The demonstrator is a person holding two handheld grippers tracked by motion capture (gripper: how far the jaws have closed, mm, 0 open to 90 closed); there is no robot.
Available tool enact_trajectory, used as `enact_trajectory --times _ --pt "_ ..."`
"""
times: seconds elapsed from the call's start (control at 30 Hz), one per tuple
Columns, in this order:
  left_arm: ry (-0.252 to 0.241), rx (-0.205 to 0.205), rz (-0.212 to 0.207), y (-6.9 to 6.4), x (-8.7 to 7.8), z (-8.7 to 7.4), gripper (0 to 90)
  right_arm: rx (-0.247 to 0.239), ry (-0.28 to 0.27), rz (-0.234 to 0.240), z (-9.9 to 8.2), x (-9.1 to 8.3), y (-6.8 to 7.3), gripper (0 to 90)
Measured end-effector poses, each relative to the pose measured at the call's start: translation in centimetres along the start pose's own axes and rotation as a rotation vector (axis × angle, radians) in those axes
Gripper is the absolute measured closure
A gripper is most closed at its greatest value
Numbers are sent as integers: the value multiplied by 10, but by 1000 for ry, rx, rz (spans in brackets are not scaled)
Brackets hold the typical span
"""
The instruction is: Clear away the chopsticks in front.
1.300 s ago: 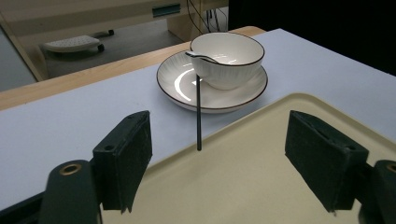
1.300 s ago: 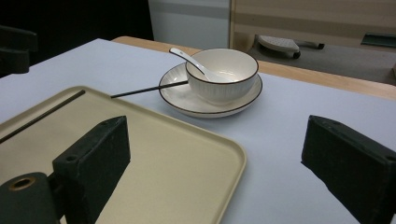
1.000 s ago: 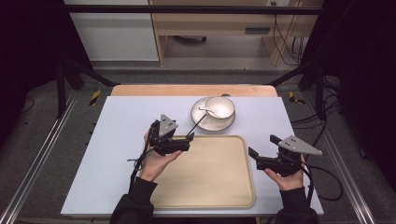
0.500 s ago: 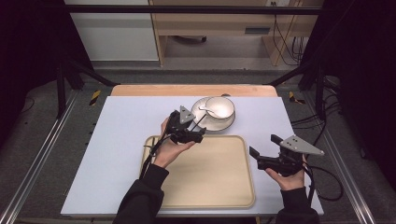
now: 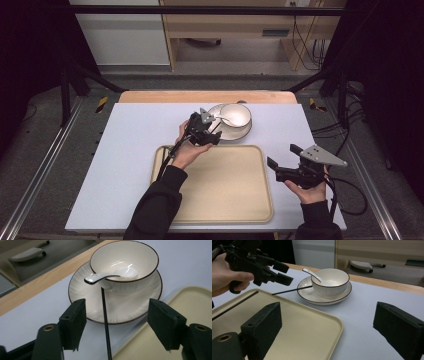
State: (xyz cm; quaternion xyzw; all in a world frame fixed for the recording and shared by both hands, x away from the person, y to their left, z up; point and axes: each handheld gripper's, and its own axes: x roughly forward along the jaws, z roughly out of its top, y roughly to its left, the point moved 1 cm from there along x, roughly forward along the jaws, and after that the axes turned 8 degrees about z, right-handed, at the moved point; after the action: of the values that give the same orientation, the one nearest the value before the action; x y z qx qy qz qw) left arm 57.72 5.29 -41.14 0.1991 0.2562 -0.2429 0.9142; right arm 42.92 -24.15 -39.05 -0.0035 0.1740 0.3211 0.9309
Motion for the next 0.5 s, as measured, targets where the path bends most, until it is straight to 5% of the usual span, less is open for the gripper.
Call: enact_trajectory --times 0.5 --pt "60 -35 5 10 38 -3 507 1 -3 6 0 1 0 84"
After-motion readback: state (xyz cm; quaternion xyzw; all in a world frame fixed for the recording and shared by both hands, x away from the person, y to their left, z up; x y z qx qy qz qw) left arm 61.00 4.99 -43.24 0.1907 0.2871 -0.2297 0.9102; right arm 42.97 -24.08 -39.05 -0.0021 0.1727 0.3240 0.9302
